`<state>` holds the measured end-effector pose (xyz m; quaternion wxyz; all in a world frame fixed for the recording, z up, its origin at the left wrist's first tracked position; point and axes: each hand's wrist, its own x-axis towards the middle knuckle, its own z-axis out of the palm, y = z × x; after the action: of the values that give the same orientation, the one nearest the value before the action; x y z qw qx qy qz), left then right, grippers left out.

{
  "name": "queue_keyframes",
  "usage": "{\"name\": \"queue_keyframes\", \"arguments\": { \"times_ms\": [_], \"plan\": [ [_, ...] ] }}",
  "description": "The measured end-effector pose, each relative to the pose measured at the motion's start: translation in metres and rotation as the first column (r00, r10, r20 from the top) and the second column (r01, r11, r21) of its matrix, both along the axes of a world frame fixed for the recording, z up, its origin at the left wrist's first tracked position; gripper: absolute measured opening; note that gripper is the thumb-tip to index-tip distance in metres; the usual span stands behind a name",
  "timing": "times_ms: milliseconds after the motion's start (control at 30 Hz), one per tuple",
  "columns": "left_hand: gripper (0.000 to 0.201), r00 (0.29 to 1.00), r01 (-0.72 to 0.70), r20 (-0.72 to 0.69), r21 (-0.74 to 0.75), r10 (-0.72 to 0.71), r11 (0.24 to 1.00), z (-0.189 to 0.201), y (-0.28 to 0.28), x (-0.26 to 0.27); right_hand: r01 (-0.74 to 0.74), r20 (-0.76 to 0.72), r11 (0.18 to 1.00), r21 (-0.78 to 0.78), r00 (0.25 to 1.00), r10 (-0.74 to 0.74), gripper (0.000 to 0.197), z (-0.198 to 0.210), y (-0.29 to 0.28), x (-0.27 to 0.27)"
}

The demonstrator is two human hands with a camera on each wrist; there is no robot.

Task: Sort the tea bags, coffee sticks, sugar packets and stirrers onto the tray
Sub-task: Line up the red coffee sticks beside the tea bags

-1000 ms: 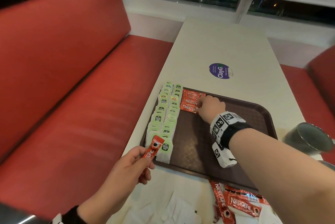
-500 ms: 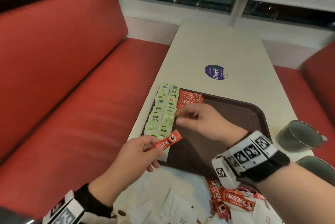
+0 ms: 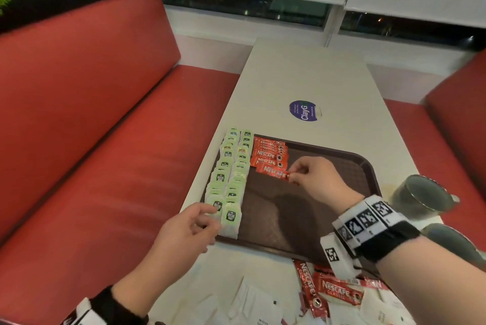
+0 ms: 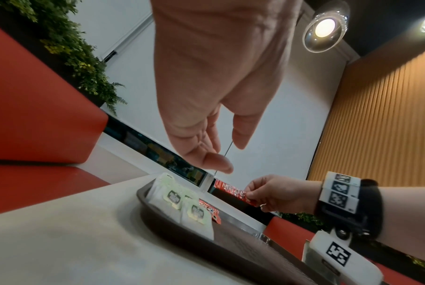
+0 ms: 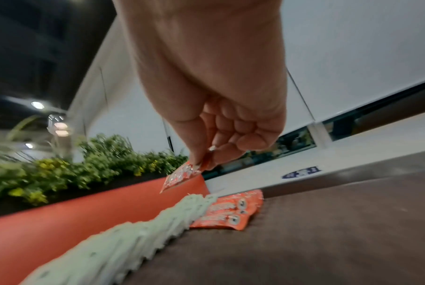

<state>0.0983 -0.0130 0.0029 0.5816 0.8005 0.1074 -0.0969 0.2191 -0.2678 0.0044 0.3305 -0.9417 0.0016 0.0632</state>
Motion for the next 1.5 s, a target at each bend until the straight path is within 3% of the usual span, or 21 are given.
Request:
{"name": "queue_keyframes", "arguments": {
  "times_ms": [167, 333, 433, 500, 1033, 1167, 1500],
  "plan": [
    [0.012, 0.999, -0.005, -0.042, 0.012, 0.005, 1.0, -0.006, 0.01, -0.01, 0.069, -0.098, 0.994, -0.09, 0.992, -0.078, 0.019, -0.03, 0.003, 0.039],
    [0.012, 0.998, -0.041, -0.056, 0.011, 0.041, 0.999, -0.014, 0.021, -0.014, 0.029, -0.123, 0.973, -0.23, 0.991, -0.058, 0.02, -0.042, 0.015, 0.056],
    [0.013, 0.997, -0.059, -0.058, 0.004, 0.059, 0.998, -0.019, 0.027, -0.014, -0.007, -0.137, 0.947, -0.322, 0.99, -0.039, 0.005, -0.044, 0.021, 0.062],
    [0.013, 0.996, -0.066, -0.062, -0.002, 0.065, 0.998, -0.022, 0.028, -0.015, -0.009, -0.145, 0.936, -0.353, 0.988, -0.045, 0.013, -0.046, 0.025, 0.065],
    [0.013, 0.997, -0.051, -0.067, -0.022, 0.049, 0.998, -0.029, 0.031, -0.014, 0.026, -0.091, 0.955, -0.295, 0.994, -0.055, 0.021, -0.052, 0.029, 0.07],
    [0.013, 0.997, -0.047, -0.065, -0.013, 0.046, 0.999, -0.031, 0.031, -0.016, -0.03, -0.152, 0.943, -0.332, 0.988, -0.022, 0.017, -0.051, 0.024, 0.069],
    [0.014, 0.997, -0.039, -0.065, -0.014, 0.038, 0.999, -0.032, 0.031, -0.016, 0.002, -0.108, 0.946, -0.324, 0.993, -0.04, 0.01, -0.056, 0.024, 0.071]
  ]
}}
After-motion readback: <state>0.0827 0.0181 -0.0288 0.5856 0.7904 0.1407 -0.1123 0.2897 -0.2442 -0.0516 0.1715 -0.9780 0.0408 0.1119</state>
